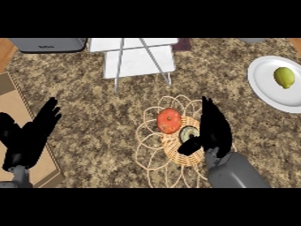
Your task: Pick the cupcake from the placemat and place it in the tiered shelf
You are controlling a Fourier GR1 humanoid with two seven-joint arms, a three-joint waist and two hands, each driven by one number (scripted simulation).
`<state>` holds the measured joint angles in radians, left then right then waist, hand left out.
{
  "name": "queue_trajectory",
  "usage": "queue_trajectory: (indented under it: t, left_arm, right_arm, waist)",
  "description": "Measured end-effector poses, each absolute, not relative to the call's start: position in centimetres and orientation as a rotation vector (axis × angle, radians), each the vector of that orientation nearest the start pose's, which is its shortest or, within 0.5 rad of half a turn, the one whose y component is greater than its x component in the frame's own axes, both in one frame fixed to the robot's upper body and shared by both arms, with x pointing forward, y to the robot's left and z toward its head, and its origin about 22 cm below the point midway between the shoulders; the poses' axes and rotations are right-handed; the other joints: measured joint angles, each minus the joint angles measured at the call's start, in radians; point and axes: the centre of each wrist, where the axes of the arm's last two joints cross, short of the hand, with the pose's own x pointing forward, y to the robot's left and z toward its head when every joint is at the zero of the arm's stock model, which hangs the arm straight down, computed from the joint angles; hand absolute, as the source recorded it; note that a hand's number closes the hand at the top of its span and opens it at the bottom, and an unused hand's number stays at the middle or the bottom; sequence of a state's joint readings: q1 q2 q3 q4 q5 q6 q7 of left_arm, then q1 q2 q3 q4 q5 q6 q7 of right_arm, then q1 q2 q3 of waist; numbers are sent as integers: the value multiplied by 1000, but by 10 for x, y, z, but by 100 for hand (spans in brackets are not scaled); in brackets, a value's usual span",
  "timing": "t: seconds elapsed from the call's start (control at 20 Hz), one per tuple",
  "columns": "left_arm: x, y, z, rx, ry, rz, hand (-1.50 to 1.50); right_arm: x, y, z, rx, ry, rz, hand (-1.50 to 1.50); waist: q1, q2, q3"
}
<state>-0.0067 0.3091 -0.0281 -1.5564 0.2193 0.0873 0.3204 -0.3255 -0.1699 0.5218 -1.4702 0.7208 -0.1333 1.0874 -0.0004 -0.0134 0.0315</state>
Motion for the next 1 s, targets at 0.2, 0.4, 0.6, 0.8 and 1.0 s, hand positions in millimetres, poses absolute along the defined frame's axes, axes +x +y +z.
queue_trajectory:
  t: [0.2, 0.4, 0.6, 0.8, 1.0]
  left_arm:
    - [244, 296, 19, 108, -1238, -1, 0]
    - [244, 295, 18, 116, -1240, -5, 0]
    - [245, 295, 21, 107, -1244, -6, 0]
    - [247, 295, 21, 112, -1232, -5, 0]
    - [246, 293, 20, 133, -1232, -9, 0]
  right_arm:
    - [274, -114, 28, -838, -890, 644, -150]
    - [277, -114, 27, -830, -896, 633, 150]
    - [273, -109, 12, -779, -851, 780, 150]
    - [276, -104, 10, -748, -878, 801, 150]
    - [272, -94, 10, -722, -931, 802, 150]
  waist:
    - [-1, -1, 1]
    - [-2, -1, 1]
    - [5, 0, -3]
    - [2, -6, -6]
    - [0, -5, -5]
